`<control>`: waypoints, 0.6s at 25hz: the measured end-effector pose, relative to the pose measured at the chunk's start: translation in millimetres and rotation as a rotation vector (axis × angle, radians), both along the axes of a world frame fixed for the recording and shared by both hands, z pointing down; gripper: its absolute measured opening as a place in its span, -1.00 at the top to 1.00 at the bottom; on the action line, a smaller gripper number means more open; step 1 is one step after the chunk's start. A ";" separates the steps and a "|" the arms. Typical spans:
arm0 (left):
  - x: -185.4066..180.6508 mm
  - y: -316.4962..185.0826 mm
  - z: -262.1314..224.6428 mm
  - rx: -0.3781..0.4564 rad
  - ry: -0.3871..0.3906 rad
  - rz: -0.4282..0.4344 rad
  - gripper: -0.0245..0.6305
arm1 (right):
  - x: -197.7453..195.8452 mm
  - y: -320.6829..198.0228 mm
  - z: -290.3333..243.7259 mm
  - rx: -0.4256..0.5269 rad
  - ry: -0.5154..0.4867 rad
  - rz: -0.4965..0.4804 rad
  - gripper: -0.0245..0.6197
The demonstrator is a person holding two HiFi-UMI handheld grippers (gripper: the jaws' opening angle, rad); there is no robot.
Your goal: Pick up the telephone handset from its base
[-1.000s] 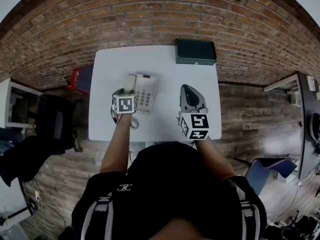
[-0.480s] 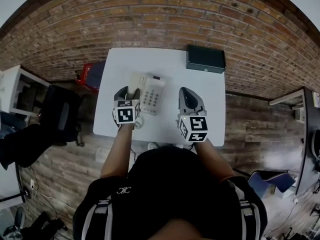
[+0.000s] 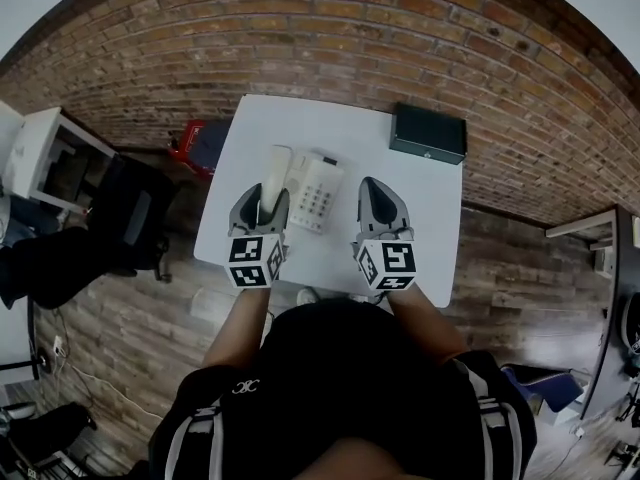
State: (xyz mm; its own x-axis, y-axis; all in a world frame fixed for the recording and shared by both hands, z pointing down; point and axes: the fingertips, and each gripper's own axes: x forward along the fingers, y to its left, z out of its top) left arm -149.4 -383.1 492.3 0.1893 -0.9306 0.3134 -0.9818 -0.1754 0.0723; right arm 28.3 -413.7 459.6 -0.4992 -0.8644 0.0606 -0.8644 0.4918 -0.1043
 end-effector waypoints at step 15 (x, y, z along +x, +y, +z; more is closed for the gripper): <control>-3.3 28.6 -12.5 0.049 0.054 -0.042 0.29 | -8.7 11.6 0.0 0.019 0.028 -0.041 0.93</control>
